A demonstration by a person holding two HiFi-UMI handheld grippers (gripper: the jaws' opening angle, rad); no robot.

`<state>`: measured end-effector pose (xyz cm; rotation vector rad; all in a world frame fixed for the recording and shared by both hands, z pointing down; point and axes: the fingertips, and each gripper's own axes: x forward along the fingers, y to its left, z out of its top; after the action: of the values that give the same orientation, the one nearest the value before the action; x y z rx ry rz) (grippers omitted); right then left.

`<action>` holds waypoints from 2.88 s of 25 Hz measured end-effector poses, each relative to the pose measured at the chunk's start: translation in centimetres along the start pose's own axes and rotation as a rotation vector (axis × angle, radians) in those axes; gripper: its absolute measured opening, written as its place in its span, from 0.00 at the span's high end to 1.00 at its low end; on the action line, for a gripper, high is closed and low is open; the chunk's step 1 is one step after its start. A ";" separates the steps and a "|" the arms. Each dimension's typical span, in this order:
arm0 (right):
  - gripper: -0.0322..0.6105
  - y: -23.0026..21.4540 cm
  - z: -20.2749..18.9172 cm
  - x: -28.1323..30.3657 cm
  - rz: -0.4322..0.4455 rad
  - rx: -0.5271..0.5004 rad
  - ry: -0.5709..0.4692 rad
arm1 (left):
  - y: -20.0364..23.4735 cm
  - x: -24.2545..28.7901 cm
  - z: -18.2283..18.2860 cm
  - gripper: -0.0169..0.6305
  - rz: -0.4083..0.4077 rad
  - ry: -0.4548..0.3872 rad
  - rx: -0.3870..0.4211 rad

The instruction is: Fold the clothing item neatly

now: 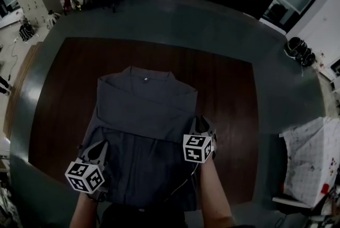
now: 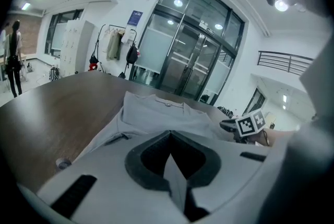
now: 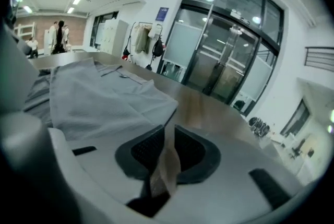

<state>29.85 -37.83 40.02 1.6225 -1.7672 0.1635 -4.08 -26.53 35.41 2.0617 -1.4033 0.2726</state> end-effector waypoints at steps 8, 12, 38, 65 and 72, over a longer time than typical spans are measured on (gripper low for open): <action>0.97 -5.8 2.0 -9.0 -0.102 0.459 -0.326 | -1.0 -1.3 0.7 0.96 -0.023 -0.065 0.042; 0.97 -4.4 2.9 -14.7 -0.032 0.584 -0.498 | -1.7 -4.5 1.3 0.96 -0.055 -0.153 0.111; 0.97 13.0 -26.1 -39.6 -0.285 0.451 -0.338 | 10.5 -31.1 -23.6 0.96 0.024 -0.301 0.251; 0.60 23.7 -53.0 -15.0 0.017 0.382 -0.457 | 25.0 -5.7 -50.7 0.40 -0.187 -0.376 0.232; 0.56 24.6 -51.6 -12.5 0.096 0.448 -0.505 | 24.1 -5.4 -50.5 0.40 -0.266 -0.396 0.213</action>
<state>28.17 5.17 79.68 2.0236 -2.3181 0.2208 -19.29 1.94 81.47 2.5525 -1.3413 -0.1106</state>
